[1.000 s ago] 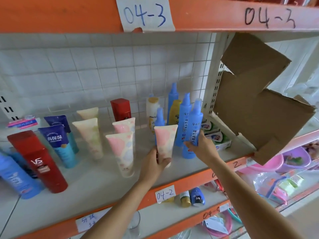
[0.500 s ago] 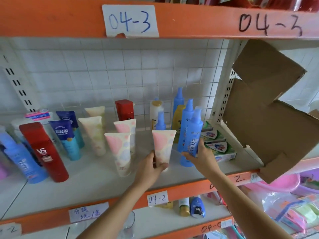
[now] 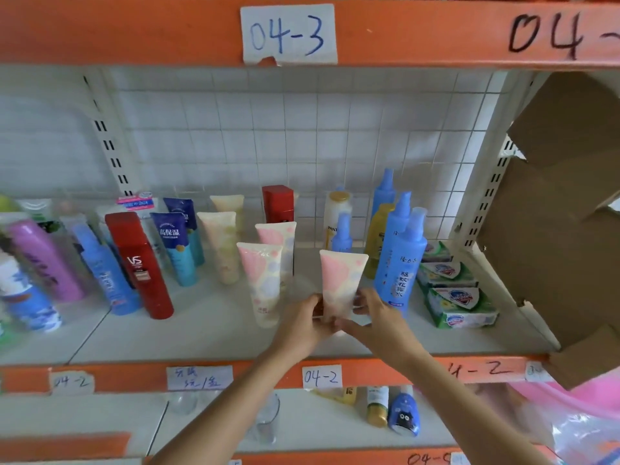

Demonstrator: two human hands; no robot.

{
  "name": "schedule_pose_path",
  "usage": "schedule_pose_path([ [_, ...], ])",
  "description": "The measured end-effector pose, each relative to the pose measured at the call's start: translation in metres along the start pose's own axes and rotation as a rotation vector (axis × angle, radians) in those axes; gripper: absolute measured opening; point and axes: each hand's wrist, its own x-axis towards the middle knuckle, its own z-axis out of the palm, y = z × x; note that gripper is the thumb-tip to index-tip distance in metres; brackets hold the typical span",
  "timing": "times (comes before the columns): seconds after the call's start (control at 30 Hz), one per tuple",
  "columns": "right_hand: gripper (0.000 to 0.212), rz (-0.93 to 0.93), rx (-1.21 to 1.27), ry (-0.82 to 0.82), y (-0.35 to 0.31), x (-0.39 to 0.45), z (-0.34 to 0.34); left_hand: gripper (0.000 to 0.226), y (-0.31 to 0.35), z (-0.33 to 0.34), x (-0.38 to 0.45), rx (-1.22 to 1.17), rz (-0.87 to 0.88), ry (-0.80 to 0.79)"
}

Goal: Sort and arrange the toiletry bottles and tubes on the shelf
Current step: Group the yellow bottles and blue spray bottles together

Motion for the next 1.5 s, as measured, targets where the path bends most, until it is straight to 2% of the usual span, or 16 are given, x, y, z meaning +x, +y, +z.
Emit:
schedule_pose_path([
  [0.07, 0.05, 0.035, 0.07, -0.029, -0.002, 0.009, 0.011, 0.024, -0.003, -0.01, -0.015, 0.021, 0.066, 0.089],
  [0.13, 0.049, 0.079, 0.11, -0.034, 0.0, 0.016, 0.016, 0.011, -0.007, -0.024, -0.033, 0.066, 0.163, 0.326],
  [0.2, 0.047, 0.091, 0.116, -0.026, 0.001, 0.021, 0.018, 0.012, -0.013, -0.043, -0.045, 0.092, 0.187, 0.577],
  [0.27, 0.048, 0.089, 0.117, -0.029, 0.001, 0.023, 0.018, 0.022, -0.023, -0.062, -0.046, 0.123, 0.119, 0.698],
  [0.33, 0.05, 0.083, 0.115, -0.034, 0.001, 0.023, 0.019, 0.043, -0.035, -0.077, -0.04, 0.131, -0.007, 0.638],
  [0.4, 0.051, 0.077, 0.11, -0.026, 0.0, 0.023, 0.019, 0.061, -0.04, -0.086, -0.03, 0.044, -0.122, 0.427],
  [0.47, 0.049, 0.073, 0.104, -0.022, -0.001, 0.023, 0.019, 0.056, -0.04, -0.088, -0.023, -0.028, -0.17, 0.242],
  [0.5, 0.048, 0.073, 0.099, -0.024, -0.001, 0.023, 0.018, 0.05, -0.04, -0.087, -0.021, -0.016, -0.169, 0.205],
  [0.6, 0.05, 0.075, 0.1, -0.028, -0.002, 0.023, 0.018, 0.04, -0.04, -0.081, -0.017, 0.059, -0.131, 0.239],
  [0.9, 0.05, 0.073, 0.102, -0.022, -0.003, 0.022, 0.019, 0.037, -0.039, -0.07, 0.001, 0.097, -0.127, 0.312],
  [1.13, 0.04, 0.078, 0.101, -0.054, -0.008, 0.023, 0.025, 0.036, -0.038, -0.068, 0.01, 0.126, -0.116, 0.301],
  [1.3, 0.046, 0.027, 0.08, -0.097, -0.027, 0.024, 0.042, 0.027, -0.043, -0.077, 0.007, 0.104, -0.152, 0.219],
  [1.5, 0.047, -0.036, 0.036, -0.091, -0.046, 0.028, 0.069, 0.033, -0.05, -0.102, -0.017, 0.02, -0.146, 0.209],
])
